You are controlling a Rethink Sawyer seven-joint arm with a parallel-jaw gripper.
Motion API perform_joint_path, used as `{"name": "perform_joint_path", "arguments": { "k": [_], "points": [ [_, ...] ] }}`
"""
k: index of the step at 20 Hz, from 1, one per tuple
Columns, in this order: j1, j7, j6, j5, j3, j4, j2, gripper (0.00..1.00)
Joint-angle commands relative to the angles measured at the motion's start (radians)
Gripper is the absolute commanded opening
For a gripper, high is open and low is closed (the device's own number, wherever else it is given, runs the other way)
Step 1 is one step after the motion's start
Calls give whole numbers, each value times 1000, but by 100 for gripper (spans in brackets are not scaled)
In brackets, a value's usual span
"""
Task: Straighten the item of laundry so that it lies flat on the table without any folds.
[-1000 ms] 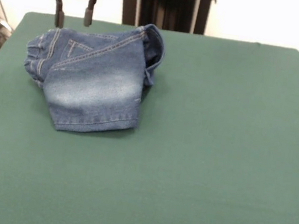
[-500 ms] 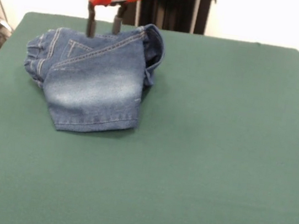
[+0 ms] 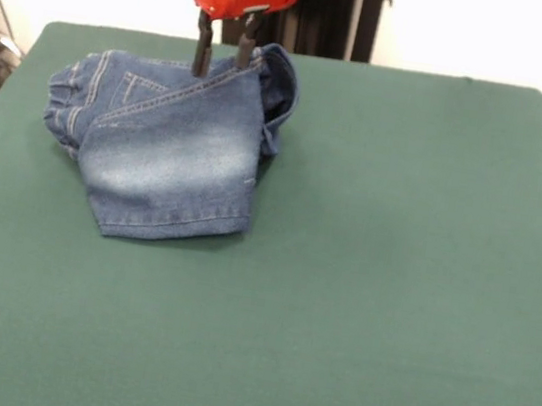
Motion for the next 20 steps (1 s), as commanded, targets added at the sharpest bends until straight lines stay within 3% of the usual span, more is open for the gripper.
{"name": "perform_joint_path", "arguments": {
  "k": [1,8,18,19,20],
  "points": [
    [49,129,-107,-23,-19,31,53,100],
    [68,178,-211,-44,-64,38,97,100],
    [71,210,-311,19,-127,61,188,100],
    [77,209,-329,26,-139,61,190,0],
    [78,215,-333,30,-142,60,192,0]
  ]
}}
